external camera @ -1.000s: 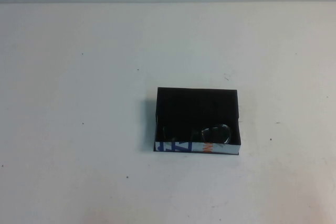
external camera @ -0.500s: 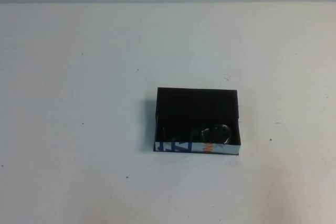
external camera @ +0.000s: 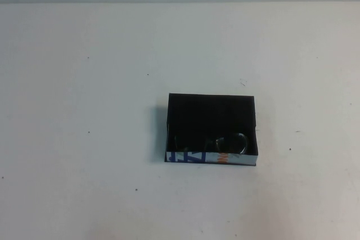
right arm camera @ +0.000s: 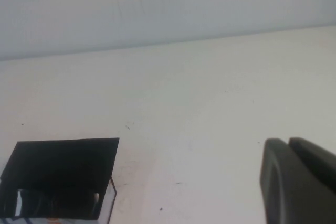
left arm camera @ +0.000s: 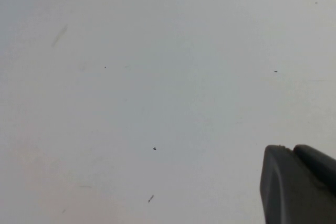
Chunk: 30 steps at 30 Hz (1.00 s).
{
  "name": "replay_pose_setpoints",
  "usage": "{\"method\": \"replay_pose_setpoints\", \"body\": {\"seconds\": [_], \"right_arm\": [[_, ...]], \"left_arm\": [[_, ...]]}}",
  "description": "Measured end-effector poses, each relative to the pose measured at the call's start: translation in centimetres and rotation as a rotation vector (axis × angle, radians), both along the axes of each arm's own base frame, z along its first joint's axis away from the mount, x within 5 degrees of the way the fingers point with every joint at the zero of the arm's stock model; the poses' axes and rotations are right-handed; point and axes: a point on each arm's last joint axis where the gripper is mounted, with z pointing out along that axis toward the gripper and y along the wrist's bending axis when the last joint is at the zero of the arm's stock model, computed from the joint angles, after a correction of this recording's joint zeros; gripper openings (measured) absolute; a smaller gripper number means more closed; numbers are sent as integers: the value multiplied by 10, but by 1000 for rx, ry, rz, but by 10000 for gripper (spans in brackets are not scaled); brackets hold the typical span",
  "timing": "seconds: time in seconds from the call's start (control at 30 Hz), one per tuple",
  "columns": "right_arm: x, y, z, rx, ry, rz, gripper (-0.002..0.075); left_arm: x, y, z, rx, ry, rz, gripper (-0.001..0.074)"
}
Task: Take glasses out of glasses case
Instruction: Pick up the glasses from the glasses case
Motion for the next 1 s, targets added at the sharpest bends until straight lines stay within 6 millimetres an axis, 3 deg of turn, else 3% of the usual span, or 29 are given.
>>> {"method": "replay_pose_setpoints", "body": {"seconds": [0.23, 0.4, 0.53, 0.8, 1.0], "right_arm": [[48, 9, 37, -142, 48, 121, -18], [91, 28, 67, -300, 197, 358, -18], [127, 49, 79, -443, 336, 583, -18], [206, 94, 75, -662, 517, 967, -18], [246, 133, 49, -837, 531, 1118, -18]], "left_arm": [[0, 0, 0, 0, 0, 0, -5], [0, 0, 0, 0, 0, 0, -4], [0, 0, 0, 0, 0, 0, -5], [0, 0, 0, 0, 0, 0, -4], [0, 0, 0, 0, 0, 0, -4]]}}
